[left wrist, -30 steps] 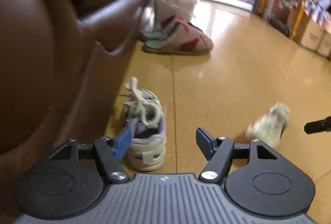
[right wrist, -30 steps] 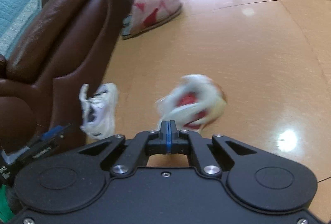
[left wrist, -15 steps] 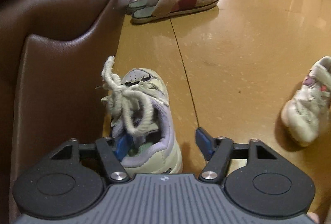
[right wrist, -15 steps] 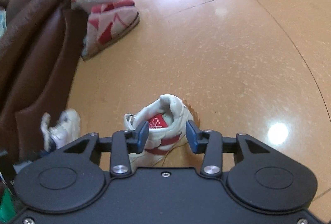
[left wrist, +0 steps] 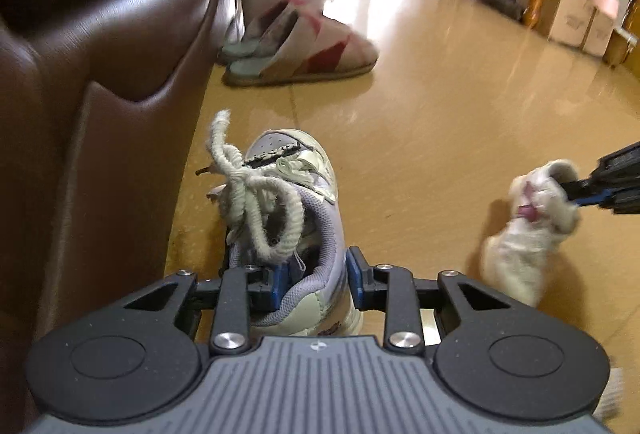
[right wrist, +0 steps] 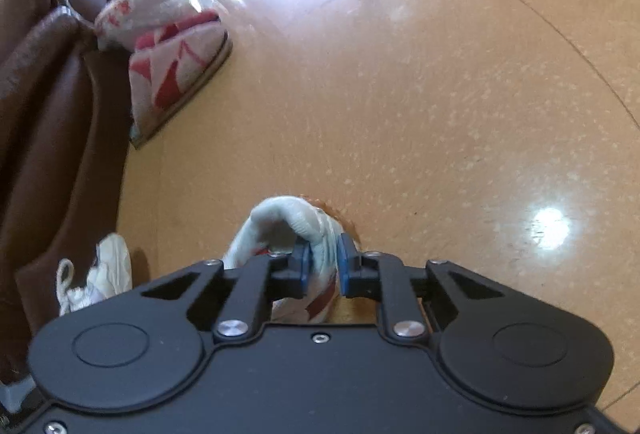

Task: Organize scattered shoes
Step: 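Lift the cartoon sneaker with the left tool while the right tool carries the red-lined shoe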

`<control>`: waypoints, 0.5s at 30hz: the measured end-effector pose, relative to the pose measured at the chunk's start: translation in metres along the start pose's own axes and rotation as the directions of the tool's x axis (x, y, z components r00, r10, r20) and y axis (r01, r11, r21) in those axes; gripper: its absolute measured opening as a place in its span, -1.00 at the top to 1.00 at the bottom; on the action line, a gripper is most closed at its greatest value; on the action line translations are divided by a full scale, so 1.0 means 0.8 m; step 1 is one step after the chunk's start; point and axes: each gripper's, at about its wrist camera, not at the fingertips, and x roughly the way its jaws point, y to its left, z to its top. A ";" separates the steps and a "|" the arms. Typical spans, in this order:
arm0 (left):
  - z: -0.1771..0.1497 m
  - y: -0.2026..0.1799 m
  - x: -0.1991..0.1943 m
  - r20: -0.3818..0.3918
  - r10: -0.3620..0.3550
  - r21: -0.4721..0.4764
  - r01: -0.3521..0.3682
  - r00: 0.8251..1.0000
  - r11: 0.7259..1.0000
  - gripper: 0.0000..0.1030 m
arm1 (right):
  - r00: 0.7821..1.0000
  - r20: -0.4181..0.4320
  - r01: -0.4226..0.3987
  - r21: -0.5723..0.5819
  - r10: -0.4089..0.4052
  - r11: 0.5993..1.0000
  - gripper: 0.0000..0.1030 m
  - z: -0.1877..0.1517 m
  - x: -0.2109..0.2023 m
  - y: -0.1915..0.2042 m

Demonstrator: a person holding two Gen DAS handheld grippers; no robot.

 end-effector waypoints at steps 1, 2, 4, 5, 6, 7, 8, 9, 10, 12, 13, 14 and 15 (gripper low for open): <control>-0.001 -0.006 -0.021 0.012 -0.010 -0.002 0.010 1.000 1.000 0.43 | 1.000 -0.002 -0.001 -0.003 0.001 1.000 0.72 0.000 -0.005 0.000; -0.002 -0.010 -0.038 0.020 -0.016 0.000 0.016 1.000 1.000 0.43 | 1.000 -0.002 -0.002 -0.008 0.002 1.000 0.72 0.000 -0.014 0.000; -0.007 -0.018 -0.066 0.029 -0.022 0.008 0.022 0.999 1.000 0.43 | 1.000 0.001 -0.010 -0.019 0.010 1.000 0.72 0.002 -0.039 0.001; -0.010 -0.022 -0.081 0.034 -0.025 0.011 0.025 0.999 1.000 0.43 | 1.000 0.005 -0.016 -0.024 0.016 1.000 0.72 0.004 -0.055 0.003; -0.014 -0.027 -0.098 0.037 -0.029 0.015 0.028 0.999 0.999 0.43 | 1.000 0.009 -0.022 -0.029 0.023 0.999 0.72 0.005 -0.071 0.004; -0.022 -0.035 -0.121 0.038 -0.029 0.023 0.028 0.999 0.999 0.43 | 1.000 0.009 -0.027 -0.039 0.027 0.999 0.72 0.005 -0.081 0.006; -0.029 -0.040 -0.137 0.036 -0.028 0.031 0.027 0.999 0.999 0.43 | 1.000 0.006 -0.028 -0.055 0.028 0.998 0.72 0.002 -0.097 0.009; -0.036 -0.044 -0.152 0.032 -0.030 0.030 0.029 0.999 0.999 0.43 | 1.000 0.003 -0.029 -0.072 0.030 0.997 0.72 -0.001 -0.113 0.012; -0.045 -0.050 -0.171 0.026 -0.035 0.025 0.034 0.999 0.999 0.43 | 1.000 0.000 -0.030 -0.084 0.030 0.996 0.72 -0.005 -0.126 0.014; -0.059 -0.056 -0.199 0.019 -0.040 0.019 0.039 0.999 0.999 0.43 | 1.000 -0.007 -0.029 -0.106 0.028 0.994 0.72 -0.013 -0.149 0.017; -0.067 -0.061 -0.217 0.017 -0.041 0.025 0.040 0.999 0.999 0.43 | 1.000 -0.012 -0.025 -0.115 0.024 0.993 0.72 -0.021 -0.162 0.017; -0.074 -0.067 -0.235 0.015 -0.041 0.034 0.040 0.999 0.999 0.43 | 1.000 -0.017 -0.021 -0.124 0.019 0.992 0.72 -0.028 -0.175 0.017; -0.079 -0.070 -0.247 0.016 -0.039 0.038 0.039 0.999 0.999 0.43 | 1.000 -0.022 -0.018 -0.132 0.015 0.991 0.72 -0.035 -0.188 0.017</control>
